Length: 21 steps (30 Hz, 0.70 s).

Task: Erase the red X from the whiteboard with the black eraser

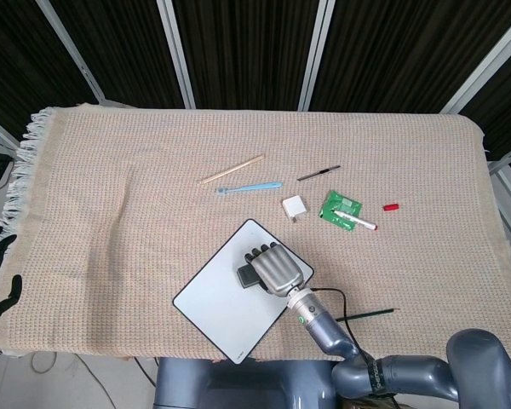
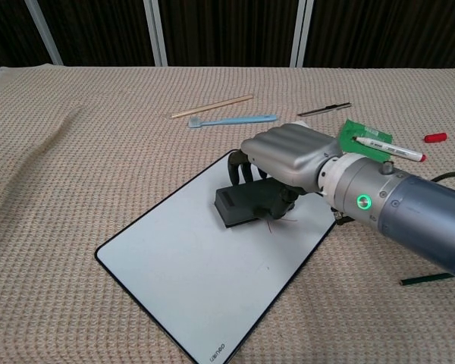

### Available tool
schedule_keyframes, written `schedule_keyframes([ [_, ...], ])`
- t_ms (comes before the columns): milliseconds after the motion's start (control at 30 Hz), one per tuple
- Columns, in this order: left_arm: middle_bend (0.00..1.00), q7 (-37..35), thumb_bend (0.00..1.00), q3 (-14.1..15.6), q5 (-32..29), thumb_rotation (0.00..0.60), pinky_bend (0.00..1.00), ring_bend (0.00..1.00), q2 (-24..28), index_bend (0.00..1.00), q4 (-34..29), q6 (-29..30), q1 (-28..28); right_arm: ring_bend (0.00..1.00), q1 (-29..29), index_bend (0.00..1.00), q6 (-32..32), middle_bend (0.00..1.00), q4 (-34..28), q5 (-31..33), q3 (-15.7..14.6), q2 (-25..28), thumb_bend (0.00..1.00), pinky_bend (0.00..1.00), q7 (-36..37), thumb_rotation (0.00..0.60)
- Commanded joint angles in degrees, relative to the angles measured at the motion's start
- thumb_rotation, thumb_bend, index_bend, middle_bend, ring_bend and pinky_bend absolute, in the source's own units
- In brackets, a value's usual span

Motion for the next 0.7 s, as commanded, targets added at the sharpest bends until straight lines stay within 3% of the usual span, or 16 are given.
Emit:
schedule_keyframes([
  [33,0.01,0.05,0.48,0.00,-0.02,0.600,0.00,0.00,-0.03,0.12,0.03,0.01,0.01,0.44,-0.67,0.44,0.11,0.49,-0.15,-0.60,-0.86,0.60,0.45,0.46,0.74,0.600],
  [500,0.01,0.63,0.48,0.07,0.18,0.600,0.00,0.00,-0.36,0.12,0.24,0.16,-0.04,0.45,-5.43,0.46,2.01,0.50,-2.00,-5.64,-6.00,5.60,0.45,0.46,5.54,0.600],
  [700,0.01,1.17,0.48,0.23,0.43,0.600,0.00,0.00,-0.66,0.12,0.13,0.26,-0.02,0.45,-6.60,0.47,2.31,0.50,-0.30,-7.47,-6.68,4.86,0.45,0.46,7.21,0.600],
])
